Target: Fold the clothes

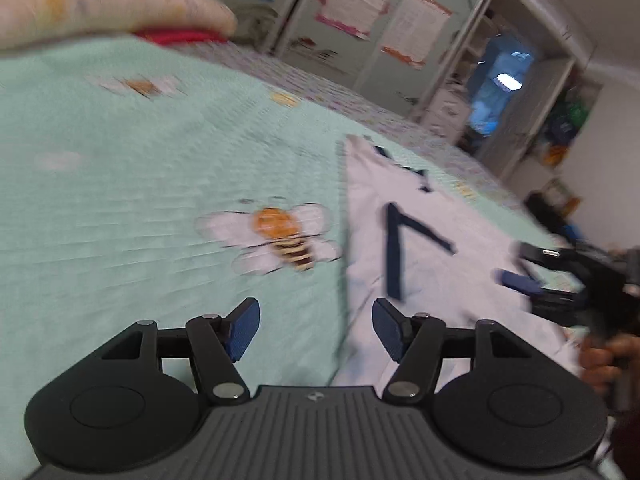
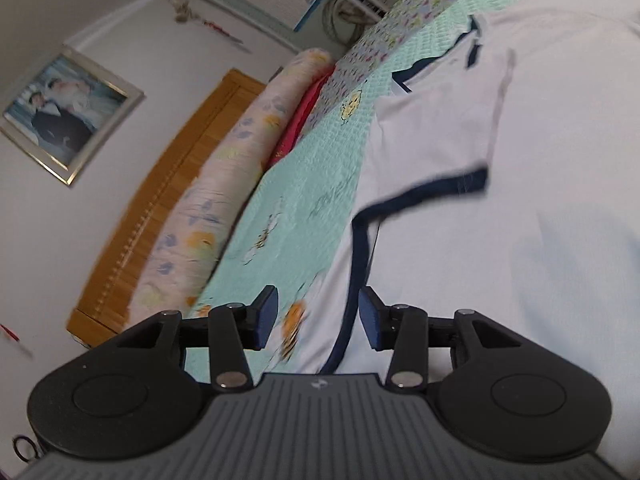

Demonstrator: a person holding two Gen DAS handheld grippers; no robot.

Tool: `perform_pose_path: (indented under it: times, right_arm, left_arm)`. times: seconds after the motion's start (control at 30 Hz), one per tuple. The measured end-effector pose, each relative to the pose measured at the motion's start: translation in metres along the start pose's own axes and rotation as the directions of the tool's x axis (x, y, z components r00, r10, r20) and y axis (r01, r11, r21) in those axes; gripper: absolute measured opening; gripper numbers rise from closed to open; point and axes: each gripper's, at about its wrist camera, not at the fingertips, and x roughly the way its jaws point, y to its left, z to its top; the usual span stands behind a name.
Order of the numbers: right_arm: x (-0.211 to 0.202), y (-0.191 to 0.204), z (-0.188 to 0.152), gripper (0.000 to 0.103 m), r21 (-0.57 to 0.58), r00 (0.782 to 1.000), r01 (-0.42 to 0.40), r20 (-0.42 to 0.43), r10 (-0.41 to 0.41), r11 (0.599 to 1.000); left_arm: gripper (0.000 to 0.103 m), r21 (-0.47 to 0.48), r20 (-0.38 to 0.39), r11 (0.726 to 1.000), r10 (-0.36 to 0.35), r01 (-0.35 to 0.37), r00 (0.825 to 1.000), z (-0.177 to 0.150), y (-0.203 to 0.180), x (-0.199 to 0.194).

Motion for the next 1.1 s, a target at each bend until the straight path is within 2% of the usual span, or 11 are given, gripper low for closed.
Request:
perform_pose_path:
  times: [0.2, 0.37, 0.43, 0.5, 0.53, 0.63, 0.7, 0.73, 0.77, 0.9, 1.1]
  right_arm:
    - [-0.078, 0.011, -0.077, 0.053, 0.113, 1.0, -0.004, 0.018, 0.002, 0.994]
    - [-0.102, 0.004, -0.116, 0.054, 0.139, 0.998, 0.056, 0.003, -0.057, 0.989]
    - [-0.104, 0.001, -0.129, 0.054, 0.144, 0.997, 0.071, -0.006, -0.071, 0.987]
    - [-0.101, 0.004, -0.14, 0.055, 0.113, 0.996, 0.084, -0.018, -0.082, 0.99]
    - [-0.095, 0.01, -0.146, 0.055, 0.064, 0.996, 0.088, -0.028, -0.086, 0.994]
    - [-0.076, 0.032, -0.161, 0.053, -0.085, 0.993, 0.096, -0.053, -0.101, 0.992]
    - [-0.058, 0.051, -0.167, 0.035, -0.198, 0.99, 0.104, -0.068, -0.12, 0.975]
    - [-0.047, 0.059, -0.17, 0.012, -0.241, 0.988, 0.11, -0.076, -0.132, 0.964]
    - [-0.037, 0.064, -0.171, 0.0, -0.261, 0.987, 0.111, -0.082, -0.136, 0.959]
    - [-0.001, 0.07, -0.172, 0.0, -0.235, 0.989, 0.074, -0.109, -0.102, 0.969]
    - [0.031, 0.057, -0.172, 0.001, -0.109, 0.986, 0.028, -0.159, -0.046, 0.994]
  left_arm:
    - [0.074, 0.131, -0.102, 0.983, 0.144, -0.131, 0.984, -0.04, 0.008, -0.035]
    - [0.073, 0.181, -0.095, 0.975, 0.151, -0.132, 0.984, -0.053, 0.01, -0.023]
    - [0.06, 0.202, -0.097, 0.974, 0.124, -0.103, 0.987, -0.054, 0.005, -0.019]
    - [0.01, 0.217, -0.116, 0.973, 0.107, -0.08, 0.987, -0.056, -0.001, -0.016]
    - [0.002, 0.224, -0.126, 0.972, 0.098, -0.068, 0.987, -0.056, -0.004, -0.015]
    - [0.001, 0.192, -0.11, 0.981, 0.062, -0.04, 0.992, -0.054, -0.01, -0.026]
    - [0.001, 0.172, -0.091, 0.985, 0.036, -0.02, 0.995, -0.05, -0.016, -0.035]
    - [0.001, 0.165, -0.078, 0.986, 0.023, -0.009, 0.997, -0.046, -0.02, -0.04]
    - [0.001, 0.157, -0.065, 0.988, 0.009, 0.001, 0.998, -0.042, -0.024, -0.046]
    - [0.001, 0.129, -0.012, 0.991, -0.044, 0.045, 0.999, -0.027, -0.04, -0.068]
    - [0.001, 0.221, -0.025, 0.969, -0.11, 0.113, 0.994, -0.015, -0.073, -0.08]
